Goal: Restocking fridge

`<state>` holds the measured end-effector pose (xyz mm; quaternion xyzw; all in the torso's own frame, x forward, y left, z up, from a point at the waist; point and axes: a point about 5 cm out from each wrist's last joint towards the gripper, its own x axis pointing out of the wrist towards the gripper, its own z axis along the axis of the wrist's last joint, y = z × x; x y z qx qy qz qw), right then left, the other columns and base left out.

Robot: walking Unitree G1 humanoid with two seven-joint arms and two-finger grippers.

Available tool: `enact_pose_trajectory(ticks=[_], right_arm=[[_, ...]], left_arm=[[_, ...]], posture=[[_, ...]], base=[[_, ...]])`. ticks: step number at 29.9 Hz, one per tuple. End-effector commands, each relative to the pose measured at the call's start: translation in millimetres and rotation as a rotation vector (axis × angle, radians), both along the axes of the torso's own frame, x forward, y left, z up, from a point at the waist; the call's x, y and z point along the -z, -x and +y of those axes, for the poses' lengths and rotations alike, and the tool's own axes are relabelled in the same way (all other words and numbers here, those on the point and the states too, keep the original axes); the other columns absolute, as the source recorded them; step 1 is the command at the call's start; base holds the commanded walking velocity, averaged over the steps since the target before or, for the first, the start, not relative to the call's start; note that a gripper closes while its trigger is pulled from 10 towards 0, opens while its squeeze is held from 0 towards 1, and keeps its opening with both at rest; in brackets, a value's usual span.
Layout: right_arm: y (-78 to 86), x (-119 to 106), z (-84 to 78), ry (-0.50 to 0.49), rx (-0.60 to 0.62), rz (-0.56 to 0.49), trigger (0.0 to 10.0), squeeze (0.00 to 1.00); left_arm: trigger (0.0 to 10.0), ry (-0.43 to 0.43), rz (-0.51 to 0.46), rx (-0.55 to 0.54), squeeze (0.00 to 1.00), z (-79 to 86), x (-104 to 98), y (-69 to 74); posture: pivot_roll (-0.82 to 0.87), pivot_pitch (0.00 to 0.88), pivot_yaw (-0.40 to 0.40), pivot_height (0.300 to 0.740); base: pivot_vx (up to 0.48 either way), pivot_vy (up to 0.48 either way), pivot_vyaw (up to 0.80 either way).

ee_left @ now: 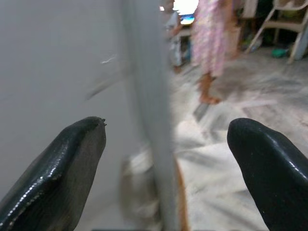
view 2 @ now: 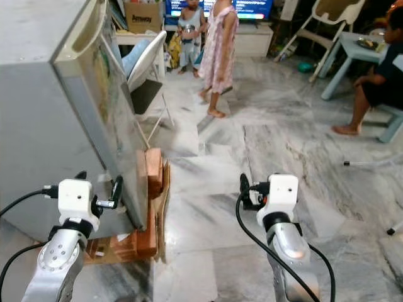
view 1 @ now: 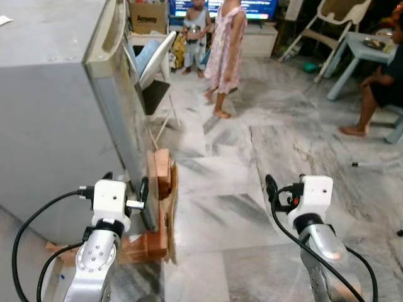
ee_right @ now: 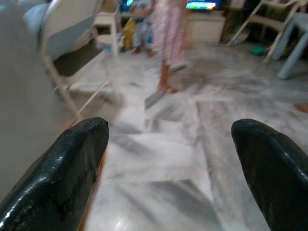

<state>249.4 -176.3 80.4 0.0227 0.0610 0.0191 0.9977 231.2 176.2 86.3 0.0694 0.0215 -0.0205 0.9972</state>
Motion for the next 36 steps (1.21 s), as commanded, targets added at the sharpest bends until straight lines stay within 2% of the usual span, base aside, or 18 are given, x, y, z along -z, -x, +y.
enact_pose_trajectory(ticks=[1, 4, 6, 10, 12, 17, 19, 24, 25, 28, 30, 31, 33, 36], right_arm=[[-2.6, -3, -1.1, 0.004, 0.002, -0.012, 10.0, 0.00], [-4.3, 0, 1.0, 0.002, -0.003, -0.005, 10.0, 0.00], [-9.7, -2, 3.8, -0.003, -0.005, -0.025, 10.0, 0.00], [-16.1, -7, 7.8, 0.003, -0.018, -0.044, 10.0, 0.00], [-19.4, -10, 10.1, 0.008, -0.039, -0.051, 10.0, 0.00], [-21.0, -10, 8.9, 0.012, -0.045, -0.050, 10.0, 0.00], [-21.5, -9, 10.5, 0.015, -0.050, -0.044, 10.0, 0.00], [-21.5, -8, 12.6, 0.020, -0.058, -0.040, 10.0, 0.00], [-20.2, -7, 13.0, 0.024, -0.068, -0.029, 10.0, 0.00], [-16.8, -3, 10.7, 0.039, -0.075, -0.001, 10.0, 0.00], [-13.9, 0, 7.7, 0.046, -0.071, 0.016, 10.0, 0.00], [-13.9, 0, 7.7, 0.046, -0.071, 0.016, 10.0, 0.00], [-9.7, 6, 5.5, 0.053, -0.075, 0.045, 10.0, 0.00], [-7.9, 10, 5.0, 0.063, -0.079, 0.064, 10.0, 0.00]], left_arm=[[10.0, -0.008, 0.019, 0.016, 0.00, -3.1, 2, 4.2], [10.0, -0.018, 0.018, 0.054, 0.00, -6.5, 4, 3.7], [10.0, -0.005, 0.001, 0.054, 0.00, -5.0, 1, -4.1], [10.0, 0.009, 0.005, 0.055, 0.00, -4.6, -1, -10.9], [10.0, 0.015, 0.012, 0.104, 0.00, -12.1, -3, -14.2], [10.0, 0.006, 0.046, 0.123, 0.00, -16.9, 0, -21.0], [10.0, 0.021, 0.054, 0.088, 0.00, -13.3, 3, -31.6], [10.0, 0.032, 0.077, 0.039, 0.00, -5.3, 9, -43.1], [10.0, 0.048, 0.096, 0.000, 0.00, -0.4, 11, -51.2], [10.0, 0.059, 0.114, -0.044, 0.00, 4.3, 12, -63.8], [10.0, 0.081, 0.118, -0.054, 0.00, 5.4, 12, -72.4], [10.0, 0.081, 0.118, -0.054, 0.00, 5.4, 12, -72.4], [10.0, 0.117, 0.124, -0.033, 0.00, 1.5, 10, -83.7], [10.0, 0.128, 0.122, -0.030, 0.00, -0.7, 8, -89.9]], posture=[[0.05, 0.041, -0.048, 0.740], [0.05, 0.036, -0.050, 0.740], [0.05, 0.044, -0.044, 0.740], [0.04, 0.044, -0.037, 0.740], [0.04, 0.046, -0.041, 0.740], [0.04, 0.050, -0.048, 0.740], [0.03, 0.050, -0.048, 0.740], [0.02, 0.054, -0.047, 0.740], [0.00, 0.056, -0.047, 0.740], [0.00, 0.058, -0.049, 0.740], [-0.01, 0.058, -0.050, 0.740], [-0.01, 0.058, -0.050, 0.740], [-0.02, 0.054, -0.050, 0.740], [-0.02, 0.054, -0.050, 0.740]], base=[[0.000, 0.000, 0.00], [0.000, 0.000, 0.00], [0.000, 0.000, -0.80], [0.000, 0.000, -0.80], [0.000, 0.000, -0.80], [0.000, 0.000, -0.43], [0.000, 0.000, 0.00], [0.000, 0.000, 0.00], [0.000, 0.000, 0.00], [0.000, 0.000, 0.00], [0.000, 0.000, 0.00], [0.000, 0.000, 0.00], [0.000, 0.000, 0.00], [0.000, 0.000, 0.00]])
